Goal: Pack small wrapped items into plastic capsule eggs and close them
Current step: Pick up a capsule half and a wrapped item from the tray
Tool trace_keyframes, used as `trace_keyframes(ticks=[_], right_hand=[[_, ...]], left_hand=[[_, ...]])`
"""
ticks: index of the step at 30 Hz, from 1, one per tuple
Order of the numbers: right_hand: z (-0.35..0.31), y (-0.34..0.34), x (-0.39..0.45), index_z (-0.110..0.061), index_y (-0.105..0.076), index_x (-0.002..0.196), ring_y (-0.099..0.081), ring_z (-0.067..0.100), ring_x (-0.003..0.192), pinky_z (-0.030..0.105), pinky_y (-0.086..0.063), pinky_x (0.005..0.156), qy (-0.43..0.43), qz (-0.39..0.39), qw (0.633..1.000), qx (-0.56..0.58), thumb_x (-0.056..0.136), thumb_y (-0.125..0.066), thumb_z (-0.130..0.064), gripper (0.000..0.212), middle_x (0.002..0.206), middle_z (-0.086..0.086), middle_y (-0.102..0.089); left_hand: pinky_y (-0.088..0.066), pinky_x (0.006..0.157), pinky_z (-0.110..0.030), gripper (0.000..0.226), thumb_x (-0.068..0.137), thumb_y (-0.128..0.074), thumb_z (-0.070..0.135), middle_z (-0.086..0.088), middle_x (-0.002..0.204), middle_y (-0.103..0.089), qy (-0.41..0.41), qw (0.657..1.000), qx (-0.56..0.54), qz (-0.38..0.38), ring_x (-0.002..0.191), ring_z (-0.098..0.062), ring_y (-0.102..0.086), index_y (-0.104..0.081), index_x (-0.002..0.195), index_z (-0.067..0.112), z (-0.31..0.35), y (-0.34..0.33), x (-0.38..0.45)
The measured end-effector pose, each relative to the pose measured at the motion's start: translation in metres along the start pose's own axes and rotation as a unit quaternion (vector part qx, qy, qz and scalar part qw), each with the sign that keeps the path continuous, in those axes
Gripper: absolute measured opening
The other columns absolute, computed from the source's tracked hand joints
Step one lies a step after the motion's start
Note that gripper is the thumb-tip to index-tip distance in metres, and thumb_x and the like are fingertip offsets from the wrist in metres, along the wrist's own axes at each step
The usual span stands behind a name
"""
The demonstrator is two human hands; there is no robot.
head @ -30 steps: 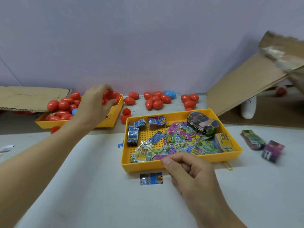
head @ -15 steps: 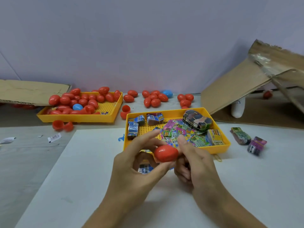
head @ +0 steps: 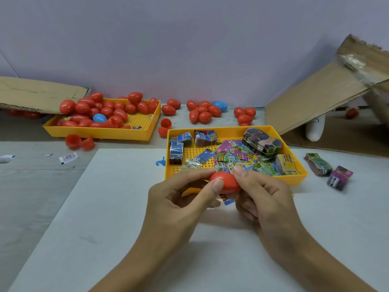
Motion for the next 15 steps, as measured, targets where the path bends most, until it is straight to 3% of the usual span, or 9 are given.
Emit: trace_keyframes(ticks=[7,12,15], right_hand=[[-0.0006,-0.0009,-0.0022,-0.021,-0.055,0.055,-0.024,0.009,0.041,0.017,-0.027,0.04,0.005,-0.003,1.0,0.002,0.083,-0.064,-0.048,0.04,0.046,-0.009,-0.028],[-0.0029,-0.0015,-0.003,-0.012,-0.056,0.057,-0.028,0.011,0.04,0.016,-0.029,0.041,0.01,0.005,1.0,0.018,0.082,-0.065,-0.045,0.042,0.044,-0.005,-0.031],[-0.0043,-0.0014,-0.0046,-0.02,-0.057,0.052,-0.03,0.015,0.042,0.018,-0.029,0.041,0.022,0.005,1.0,-0.006,0.082,-0.064,-0.046,0.041,0.043,-0.002,-0.036]], left_hand=[[-0.06,0.068,-0.026,0.021,0.074,-0.081,0.02,-0.007,0.09,-0.073,-0.015,1.0,-0.003,0.008,0.075,-0.026,-0.073,-0.078,0.096,0.019,0.0008,-0.0005,-0.0031],[-0.059,0.064,-0.025,0.02,0.076,-0.079,0.02,-0.006,0.083,-0.075,-0.005,1.0,-0.003,0.014,0.065,-0.023,-0.074,-0.077,0.096,0.024,0.0003,-0.0019,-0.005],[-0.059,0.057,-0.03,0.023,0.077,-0.076,0.034,-0.007,0.07,-0.072,0.002,1.0,-0.002,0.024,0.057,-0.024,-0.071,-0.076,0.096,0.021,0.0016,-0.0003,-0.006]])
Point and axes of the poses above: each hand's wrist, its own x-axis towards the middle knuckle, its own y-axis out of the back of the hand, z = x × y, the point moved 4 cm from there along x, towards the middle knuckle
